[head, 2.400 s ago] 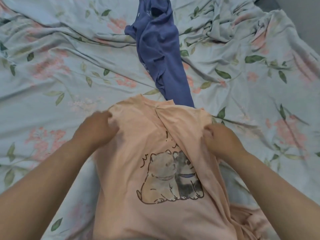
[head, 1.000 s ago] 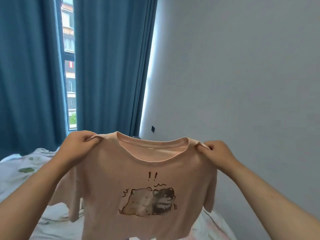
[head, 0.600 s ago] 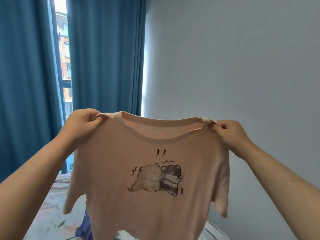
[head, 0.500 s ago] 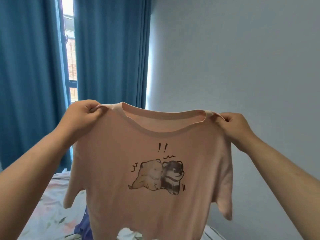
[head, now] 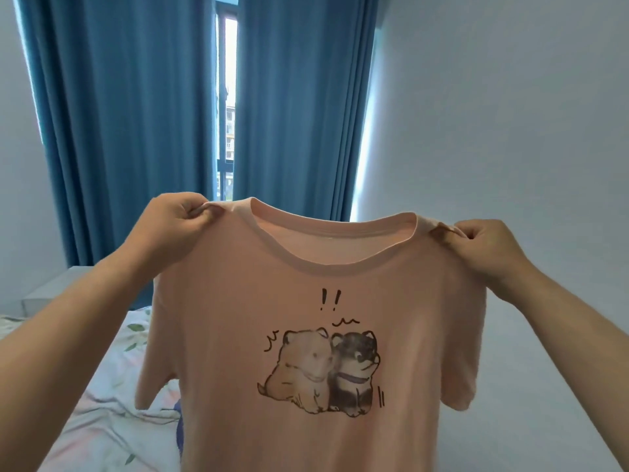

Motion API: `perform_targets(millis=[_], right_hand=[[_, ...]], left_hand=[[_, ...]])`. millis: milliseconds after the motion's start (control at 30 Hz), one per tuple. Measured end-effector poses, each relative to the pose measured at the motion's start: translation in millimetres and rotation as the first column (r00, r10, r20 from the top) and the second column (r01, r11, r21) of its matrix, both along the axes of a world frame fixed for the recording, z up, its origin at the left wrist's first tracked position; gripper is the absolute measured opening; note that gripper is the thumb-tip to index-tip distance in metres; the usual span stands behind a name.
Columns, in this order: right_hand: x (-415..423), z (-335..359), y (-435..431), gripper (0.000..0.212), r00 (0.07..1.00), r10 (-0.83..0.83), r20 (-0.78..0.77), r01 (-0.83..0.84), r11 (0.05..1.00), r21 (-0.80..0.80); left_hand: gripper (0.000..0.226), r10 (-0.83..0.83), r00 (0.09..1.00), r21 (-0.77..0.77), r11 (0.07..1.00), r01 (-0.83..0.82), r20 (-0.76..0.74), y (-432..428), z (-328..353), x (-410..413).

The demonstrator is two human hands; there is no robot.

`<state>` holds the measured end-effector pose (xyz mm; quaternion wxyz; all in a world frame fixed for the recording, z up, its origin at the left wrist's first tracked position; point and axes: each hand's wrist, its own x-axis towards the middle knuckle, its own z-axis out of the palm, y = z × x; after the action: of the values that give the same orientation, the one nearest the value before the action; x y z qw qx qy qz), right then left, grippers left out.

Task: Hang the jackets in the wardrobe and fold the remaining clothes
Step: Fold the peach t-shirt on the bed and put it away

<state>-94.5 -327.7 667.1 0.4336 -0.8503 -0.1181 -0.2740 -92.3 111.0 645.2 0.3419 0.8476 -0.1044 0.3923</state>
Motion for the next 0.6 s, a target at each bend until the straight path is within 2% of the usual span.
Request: perform_targets(millis=[100,300,433,600], right_hand=[[-14.1,-0.3,-15.1,0.057,0.998,0.040,-0.039,-0.041,0.999,-0.013],[-45.8,-2.0,-38.2,0.082,0.996,0.029,-0.084,-0.034,0.997,-0.069],[-61.1,-7.8,-46.3,0.078,0.995,-0.028,-0.093,0.017,0.993,-0.119],[-73.0,-15.2,-68.5,0.062,0.993,-0.063,-0.104,0.037,0.972,-0.233]], left_hand=[[0.033,-0.010,0.999,-0.008,1.000,0.009,-0.032,-15.7,-0.8,-17.1],[0.031,-0.081,0.993,0.010,0.997,0.082,-0.091,-37.5,-6.9,-40.0],[0.032,-0.099,0.987,0.020,0.994,0.103,-0.129,-47.8,-12.3,-48.5],[0.039,-0.163,0.962,0.053,0.982,0.179,-0.219,-51.1,-16.3,-61.5]])
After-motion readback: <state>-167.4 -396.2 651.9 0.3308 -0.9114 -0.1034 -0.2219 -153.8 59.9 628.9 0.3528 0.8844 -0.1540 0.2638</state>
